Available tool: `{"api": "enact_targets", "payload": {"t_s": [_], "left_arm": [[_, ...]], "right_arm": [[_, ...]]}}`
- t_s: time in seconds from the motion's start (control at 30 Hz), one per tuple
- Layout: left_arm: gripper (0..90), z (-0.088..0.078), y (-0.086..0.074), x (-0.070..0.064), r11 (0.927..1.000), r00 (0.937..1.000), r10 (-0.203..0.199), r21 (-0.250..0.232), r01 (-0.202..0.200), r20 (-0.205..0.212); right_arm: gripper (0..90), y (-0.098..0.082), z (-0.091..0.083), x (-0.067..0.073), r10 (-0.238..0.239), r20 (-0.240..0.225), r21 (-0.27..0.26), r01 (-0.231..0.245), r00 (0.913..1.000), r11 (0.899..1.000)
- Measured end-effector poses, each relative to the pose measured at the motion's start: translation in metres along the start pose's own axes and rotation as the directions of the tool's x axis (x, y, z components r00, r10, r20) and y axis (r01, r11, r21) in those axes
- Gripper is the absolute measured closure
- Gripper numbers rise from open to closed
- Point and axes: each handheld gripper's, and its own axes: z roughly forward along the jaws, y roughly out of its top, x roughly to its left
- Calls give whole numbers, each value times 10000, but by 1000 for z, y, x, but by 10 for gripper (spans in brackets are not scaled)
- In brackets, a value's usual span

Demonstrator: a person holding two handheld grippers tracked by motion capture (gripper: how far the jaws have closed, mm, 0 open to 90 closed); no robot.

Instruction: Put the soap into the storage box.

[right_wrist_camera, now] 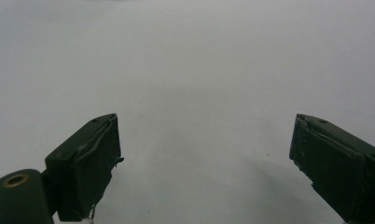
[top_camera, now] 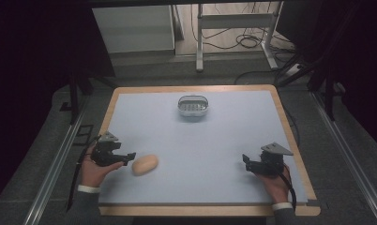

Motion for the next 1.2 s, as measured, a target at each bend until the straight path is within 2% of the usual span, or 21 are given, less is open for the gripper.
{"api": "enact_targets", "payload": {"t_s": [0.13, 0.67, 0.93, 1.2], "left_arm": [[209, -6, 4, -1, 9999, 9997, 106, -61, -104, 231], [209, -9, 23, -14, 9951, 9953, 893, 402, -908, 386], [210, -4, 28, -25, 9883, 9901, 1340, 685, -1366, 411], [207, 10, 25, -35, 9764, 9835, 1709, 1231, -1772, 599]], "right_arm": [[90, 0, 0, 0, -52, -42, -41, 52, 10000, 10000], [91, 0, -1, 0, -7, 32, -89, 8, 10000, 10000], [94, 0, -1, 1, -36, 80, -88, 37, 10000, 10000], [94, 0, 0, 1, -55, 157, -31, 56, 9999, 10000]]}}
